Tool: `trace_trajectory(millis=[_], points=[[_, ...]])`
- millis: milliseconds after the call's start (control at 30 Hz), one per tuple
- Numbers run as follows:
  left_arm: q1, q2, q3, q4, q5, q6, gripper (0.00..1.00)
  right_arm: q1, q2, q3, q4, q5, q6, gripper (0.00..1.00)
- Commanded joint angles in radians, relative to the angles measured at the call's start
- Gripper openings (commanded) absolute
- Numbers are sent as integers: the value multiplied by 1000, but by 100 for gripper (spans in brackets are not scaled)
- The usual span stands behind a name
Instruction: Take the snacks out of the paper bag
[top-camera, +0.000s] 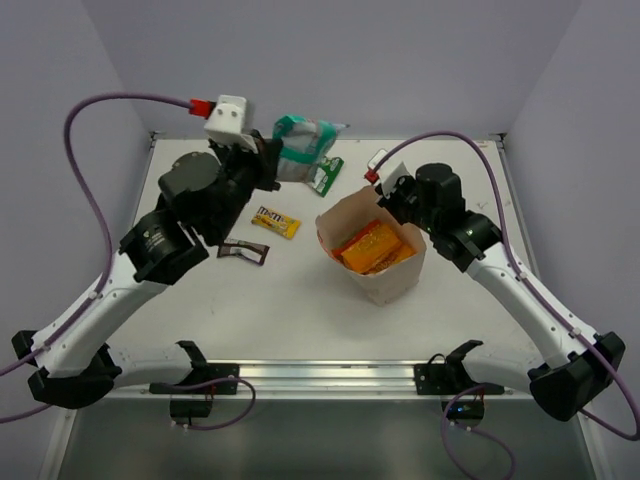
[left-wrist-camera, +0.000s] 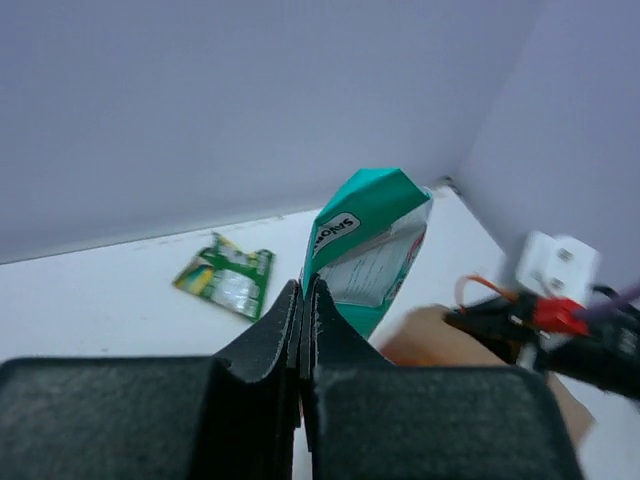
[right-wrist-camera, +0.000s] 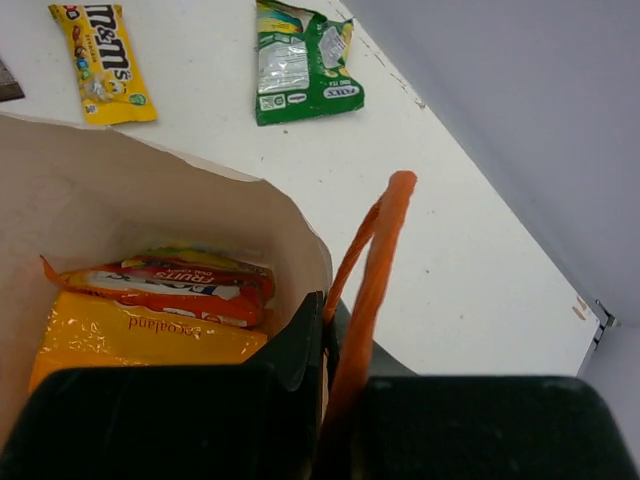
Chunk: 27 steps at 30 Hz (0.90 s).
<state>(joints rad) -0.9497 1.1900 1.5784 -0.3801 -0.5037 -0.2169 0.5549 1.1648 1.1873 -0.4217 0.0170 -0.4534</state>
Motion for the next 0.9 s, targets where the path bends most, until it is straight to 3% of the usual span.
trace_trajectory(millis=[0, 167, 333, 600, 700, 767, 800, 867], points=[[168, 11, 34, -121, -161, -15, 0, -16, -43, 0, 113, 55, 1, 0], [421, 95, -40, -25, -40, 68, 0, -19, -73, -9, 104, 44, 22, 0], [514, 294, -93, 154, -5, 131, 0, -18, -68, -14, 104, 28, 32, 0], [606, 727, 49, 346, -22, 162, 3, -18, -53, -18, 116, -12, 53, 0], [612, 819, 147, 258, 45, 113, 35, -18, -53, -12, 107, -38, 48, 0], [595, 736, 106, 262, 112, 68, 57, -18, -53, -11, 109, -40, 32, 0], [588, 688, 35, 271, 129, 60, 77, -19, -51, -6, 107, -40, 25, 0], [554, 513, -33, 276, 192, 53, 87, -18, -47, 17, 95, -43, 6, 0]])
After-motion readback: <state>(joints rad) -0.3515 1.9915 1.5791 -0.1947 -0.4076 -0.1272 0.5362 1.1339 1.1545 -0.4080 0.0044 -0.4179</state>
